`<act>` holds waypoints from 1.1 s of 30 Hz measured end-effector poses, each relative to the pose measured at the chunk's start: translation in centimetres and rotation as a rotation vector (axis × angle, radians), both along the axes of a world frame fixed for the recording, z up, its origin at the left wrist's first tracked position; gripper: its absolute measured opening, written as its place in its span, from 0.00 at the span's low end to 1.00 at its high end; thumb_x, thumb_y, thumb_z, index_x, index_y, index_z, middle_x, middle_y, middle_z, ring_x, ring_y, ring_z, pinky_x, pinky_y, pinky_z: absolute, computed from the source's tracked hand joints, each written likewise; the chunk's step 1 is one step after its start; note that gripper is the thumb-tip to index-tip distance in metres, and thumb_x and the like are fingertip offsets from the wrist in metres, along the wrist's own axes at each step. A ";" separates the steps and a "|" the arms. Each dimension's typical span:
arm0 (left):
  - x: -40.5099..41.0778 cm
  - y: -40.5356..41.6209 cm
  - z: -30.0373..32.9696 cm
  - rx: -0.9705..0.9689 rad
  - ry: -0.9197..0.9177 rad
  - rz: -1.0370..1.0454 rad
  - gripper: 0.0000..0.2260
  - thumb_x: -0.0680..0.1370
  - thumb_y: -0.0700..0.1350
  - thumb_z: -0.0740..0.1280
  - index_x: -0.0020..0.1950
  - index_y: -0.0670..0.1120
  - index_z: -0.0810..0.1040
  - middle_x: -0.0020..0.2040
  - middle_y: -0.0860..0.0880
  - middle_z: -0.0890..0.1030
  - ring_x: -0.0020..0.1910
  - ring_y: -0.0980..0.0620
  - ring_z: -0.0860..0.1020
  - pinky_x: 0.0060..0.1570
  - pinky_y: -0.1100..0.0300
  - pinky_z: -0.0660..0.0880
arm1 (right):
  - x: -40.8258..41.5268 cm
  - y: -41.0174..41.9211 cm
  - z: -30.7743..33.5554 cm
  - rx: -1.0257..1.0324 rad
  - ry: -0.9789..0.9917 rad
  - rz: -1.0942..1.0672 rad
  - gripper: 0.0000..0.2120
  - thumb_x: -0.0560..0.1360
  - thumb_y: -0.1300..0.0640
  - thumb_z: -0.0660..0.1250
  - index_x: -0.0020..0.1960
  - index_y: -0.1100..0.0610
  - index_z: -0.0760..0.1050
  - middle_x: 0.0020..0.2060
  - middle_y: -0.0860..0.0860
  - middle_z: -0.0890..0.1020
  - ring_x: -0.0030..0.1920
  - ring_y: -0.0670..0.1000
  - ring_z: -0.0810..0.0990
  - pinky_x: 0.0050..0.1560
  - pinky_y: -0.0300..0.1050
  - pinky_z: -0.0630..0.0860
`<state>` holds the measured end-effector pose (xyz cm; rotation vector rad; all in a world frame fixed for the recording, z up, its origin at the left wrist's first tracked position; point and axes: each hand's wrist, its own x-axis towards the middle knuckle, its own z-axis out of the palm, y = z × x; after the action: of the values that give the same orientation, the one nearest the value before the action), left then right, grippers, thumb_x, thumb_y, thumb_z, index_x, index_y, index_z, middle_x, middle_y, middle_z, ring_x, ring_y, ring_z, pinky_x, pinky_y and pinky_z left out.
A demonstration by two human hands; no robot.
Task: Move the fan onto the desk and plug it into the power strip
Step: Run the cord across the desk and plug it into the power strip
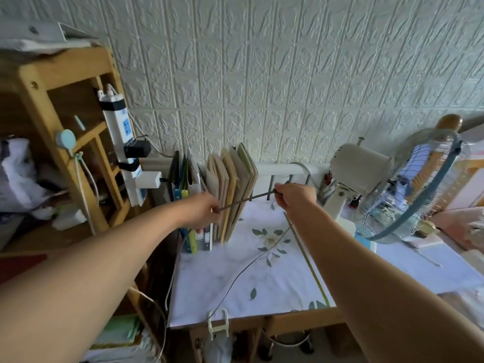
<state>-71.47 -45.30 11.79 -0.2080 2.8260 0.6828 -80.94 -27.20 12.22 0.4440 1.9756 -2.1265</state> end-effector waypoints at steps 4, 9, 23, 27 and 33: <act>3.0 -1.2 -1.8 0.062 -0.207 0.095 0.14 0.81 0.45 0.55 0.39 0.44 0.75 0.27 0.48 0.71 0.24 0.53 0.69 0.29 0.62 0.69 | 0.7 -1.1 -1.0 0.066 -0.045 0.033 0.16 0.71 0.69 0.69 0.27 0.61 0.68 0.25 0.55 0.72 0.25 0.49 0.71 0.30 0.39 0.72; 5.6 -2.4 -2.6 0.081 -0.111 0.177 0.16 0.81 0.46 0.55 0.37 0.44 0.75 0.27 0.49 0.70 0.23 0.53 0.70 0.28 0.62 0.67 | 1.9 -2.4 -2.9 0.131 -0.065 0.101 0.19 0.72 0.66 0.69 0.25 0.60 0.68 0.25 0.55 0.73 0.30 0.52 0.71 0.44 0.45 0.71; 15.2 -6.0 -3.6 0.125 -0.204 0.158 0.09 0.79 0.43 0.59 0.41 0.47 0.75 0.31 0.48 0.73 0.27 0.51 0.73 0.34 0.58 0.72 | 11.4 -5.1 -3.7 0.008 -0.081 0.099 0.08 0.75 0.68 0.67 0.38 0.64 0.72 0.32 0.57 0.77 0.24 0.49 0.78 0.24 0.39 0.78; 17.5 -8.7 -2.5 0.175 -0.132 0.147 0.08 0.79 0.43 0.61 0.40 0.48 0.73 0.28 0.49 0.71 0.24 0.54 0.72 0.27 0.62 0.69 | 13.0 -5.5 -3.2 0.024 -0.058 -0.047 0.11 0.75 0.66 0.67 0.35 0.62 0.71 0.29 0.55 0.76 0.15 0.46 0.75 0.22 0.37 0.75; 16.6 -10.4 0.0 0.101 0.181 0.241 0.11 0.77 0.43 0.66 0.34 0.48 0.75 0.32 0.49 0.75 0.33 0.50 0.74 0.37 0.59 0.70 | 13.7 -4.1 -0.6 0.017 -0.006 -0.191 0.11 0.70 0.64 0.72 0.31 0.62 0.74 0.22 0.53 0.78 0.18 0.46 0.76 0.28 0.41 0.78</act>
<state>-54.86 -55.67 11.83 -0.4985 2.9555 0.9361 -67.27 -31.29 11.61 0.6670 2.0224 -2.2162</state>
